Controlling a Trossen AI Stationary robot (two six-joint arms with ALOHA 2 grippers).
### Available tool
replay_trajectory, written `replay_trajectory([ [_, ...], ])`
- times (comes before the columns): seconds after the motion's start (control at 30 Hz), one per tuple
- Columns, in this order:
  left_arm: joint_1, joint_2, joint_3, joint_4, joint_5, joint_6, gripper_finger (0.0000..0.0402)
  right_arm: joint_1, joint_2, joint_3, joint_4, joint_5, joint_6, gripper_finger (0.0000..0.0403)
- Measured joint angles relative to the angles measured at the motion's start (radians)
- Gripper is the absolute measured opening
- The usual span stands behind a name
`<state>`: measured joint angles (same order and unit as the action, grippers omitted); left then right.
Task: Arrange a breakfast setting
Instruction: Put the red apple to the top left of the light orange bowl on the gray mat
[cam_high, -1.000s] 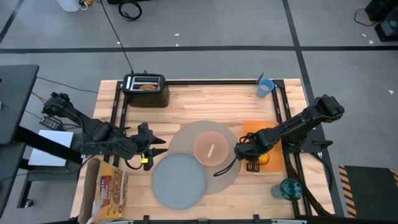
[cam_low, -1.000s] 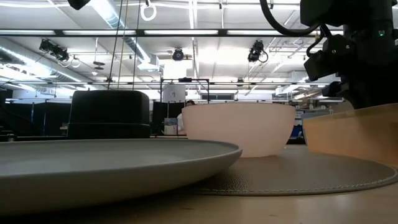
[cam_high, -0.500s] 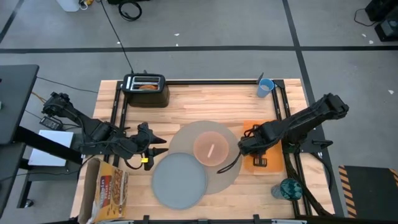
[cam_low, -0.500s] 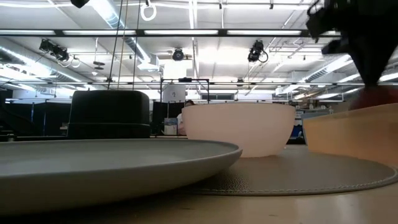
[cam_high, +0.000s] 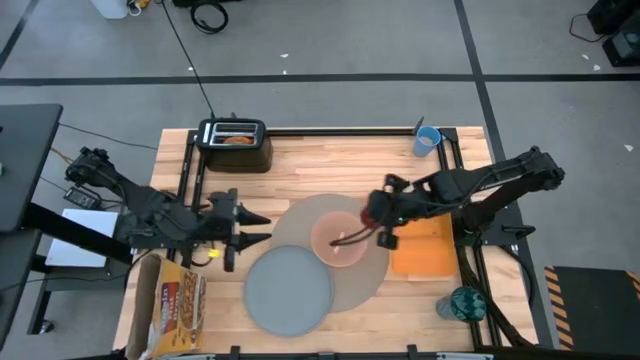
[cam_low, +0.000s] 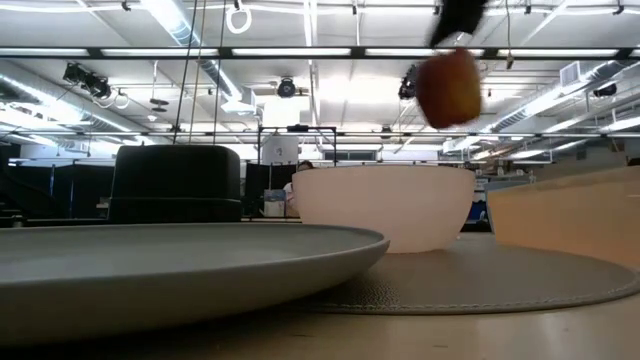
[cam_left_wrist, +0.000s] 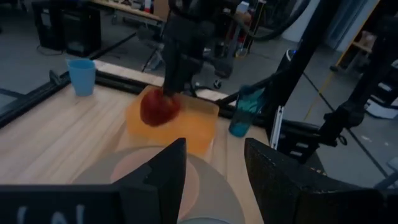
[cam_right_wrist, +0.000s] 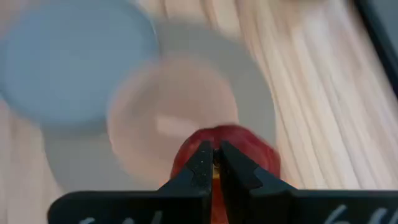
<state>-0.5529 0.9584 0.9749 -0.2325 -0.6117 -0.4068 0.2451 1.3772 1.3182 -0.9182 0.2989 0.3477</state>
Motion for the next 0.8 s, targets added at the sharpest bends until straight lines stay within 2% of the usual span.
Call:
replay_trajectory([
  [0.13,0.0,-0.08,0.0,-0.092,-0.001,-0.014,0.0171,-0.053,0.075,0.001,0.277,0.008,-0.084,0.0019],
  [0.23,0.0,-0.135,0.0,-0.145,-0.01,-0.016,0.0171,-0.117,0.154,0.001,0.427,-0.052,-0.088,0.0019],
  [0.43,0.0,-0.198,0.0,-0.255,-0.133,0.0,0.0171,-0.211,0.307,0.001,0.655,-0.074,-0.135,0.0019],
  [0.57,0.0,-0.201,0.0,-0.299,-0.192,-0.032,0.0171,-0.253,0.393,0.001,0.749,-0.084,-0.164,0.0019],
  [0.8,0.0,-0.188,0.0,-0.382,-0.2,-0.104,0.0171,-0.294,0.492,0.0,0.794,-0.102,-0.159,0.0024],
])
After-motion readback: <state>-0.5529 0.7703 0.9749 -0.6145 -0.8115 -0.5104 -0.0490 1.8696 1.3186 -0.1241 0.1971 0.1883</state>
